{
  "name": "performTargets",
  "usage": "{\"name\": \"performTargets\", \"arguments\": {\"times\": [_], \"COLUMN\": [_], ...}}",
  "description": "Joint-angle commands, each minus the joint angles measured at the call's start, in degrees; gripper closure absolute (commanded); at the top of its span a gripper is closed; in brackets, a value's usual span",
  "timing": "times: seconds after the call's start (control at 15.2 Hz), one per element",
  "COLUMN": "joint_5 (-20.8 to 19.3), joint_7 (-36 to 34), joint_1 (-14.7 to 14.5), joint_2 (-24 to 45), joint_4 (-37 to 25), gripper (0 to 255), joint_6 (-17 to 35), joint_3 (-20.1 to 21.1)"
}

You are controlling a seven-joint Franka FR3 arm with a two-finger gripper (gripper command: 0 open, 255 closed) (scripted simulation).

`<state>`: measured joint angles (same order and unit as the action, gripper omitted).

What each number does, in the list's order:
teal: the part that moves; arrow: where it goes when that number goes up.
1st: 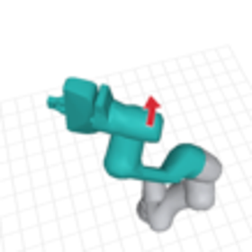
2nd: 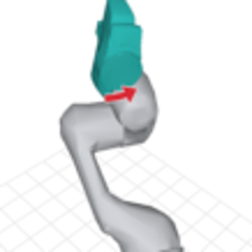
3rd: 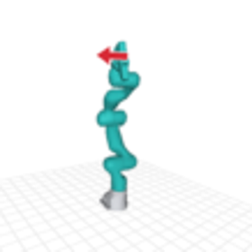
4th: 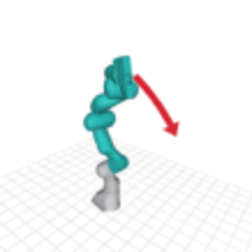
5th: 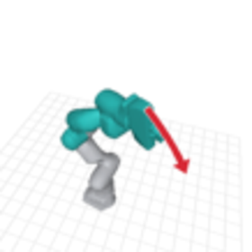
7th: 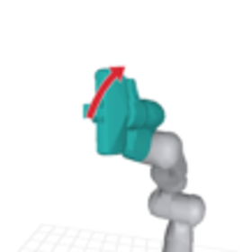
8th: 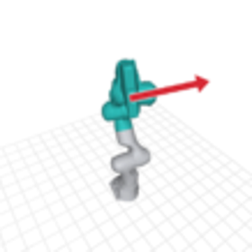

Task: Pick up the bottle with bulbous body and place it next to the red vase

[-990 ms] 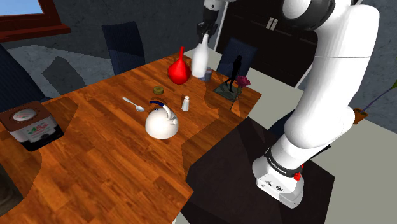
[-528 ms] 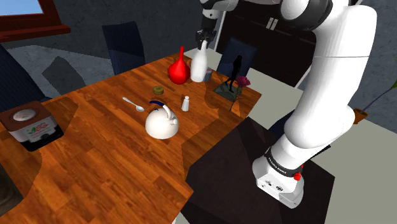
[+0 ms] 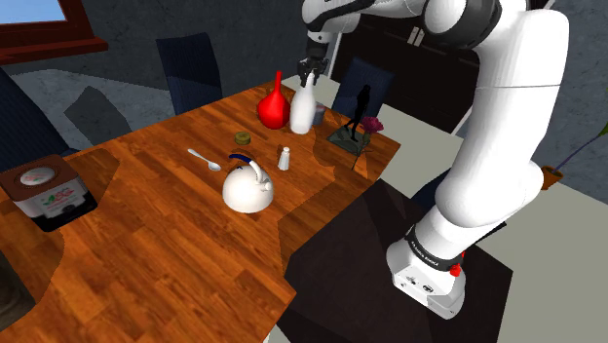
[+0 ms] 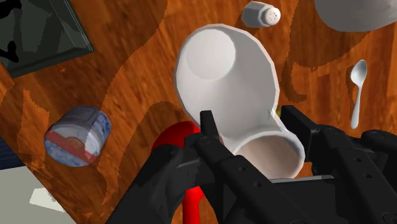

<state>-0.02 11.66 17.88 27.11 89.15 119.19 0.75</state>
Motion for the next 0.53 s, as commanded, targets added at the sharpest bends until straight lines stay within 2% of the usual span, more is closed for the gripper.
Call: {"name": "performTargets", "arguments": {"times": [0.0, 0.46], "joint_5": [0.0, -0.02], "joint_7": [0.03, 0.04], "joint_1": [0.03, 0.02], "joint_2": [0.43, 2.6], "joint_4": [0.79, 2.98], "gripper": [255, 255], "joint_6": [1.28, 5.64], "joint_3": [-0.01, -0.03]}}
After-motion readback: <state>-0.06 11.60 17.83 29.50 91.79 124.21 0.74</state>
